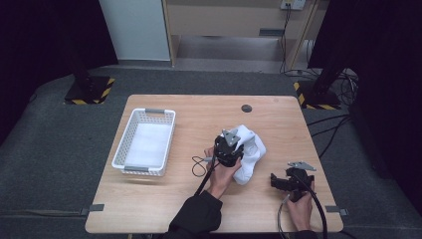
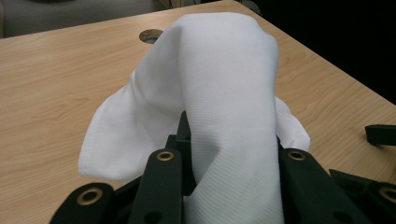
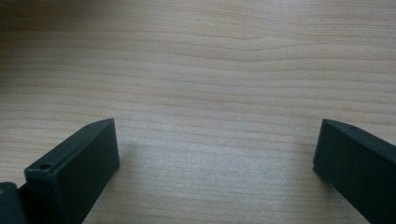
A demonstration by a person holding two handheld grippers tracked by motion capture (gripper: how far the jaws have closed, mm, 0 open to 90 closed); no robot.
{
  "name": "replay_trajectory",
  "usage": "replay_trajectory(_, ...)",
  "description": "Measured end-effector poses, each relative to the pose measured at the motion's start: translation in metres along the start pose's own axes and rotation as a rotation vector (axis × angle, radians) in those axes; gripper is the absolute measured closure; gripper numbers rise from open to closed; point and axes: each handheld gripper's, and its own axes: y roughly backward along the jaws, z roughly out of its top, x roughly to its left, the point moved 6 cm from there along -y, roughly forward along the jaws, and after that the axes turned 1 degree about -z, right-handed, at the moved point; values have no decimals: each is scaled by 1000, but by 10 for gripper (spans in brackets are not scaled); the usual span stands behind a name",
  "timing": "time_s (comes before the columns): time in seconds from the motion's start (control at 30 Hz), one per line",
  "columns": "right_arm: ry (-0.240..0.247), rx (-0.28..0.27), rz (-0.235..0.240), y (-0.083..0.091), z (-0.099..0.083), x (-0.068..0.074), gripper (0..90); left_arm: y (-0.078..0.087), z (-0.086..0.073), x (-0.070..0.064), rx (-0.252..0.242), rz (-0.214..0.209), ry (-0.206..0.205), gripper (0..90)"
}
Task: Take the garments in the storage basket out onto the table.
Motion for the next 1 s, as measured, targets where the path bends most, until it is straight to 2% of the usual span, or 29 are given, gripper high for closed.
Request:
replay_trajectory(0.6,0,0,0,0,0,0,3,-12,-19,1,30,-4,10,694)
replay_trajectory(1.0,1,0,0,0,0,0,3,-17,-29,0,71,-5,18,638)
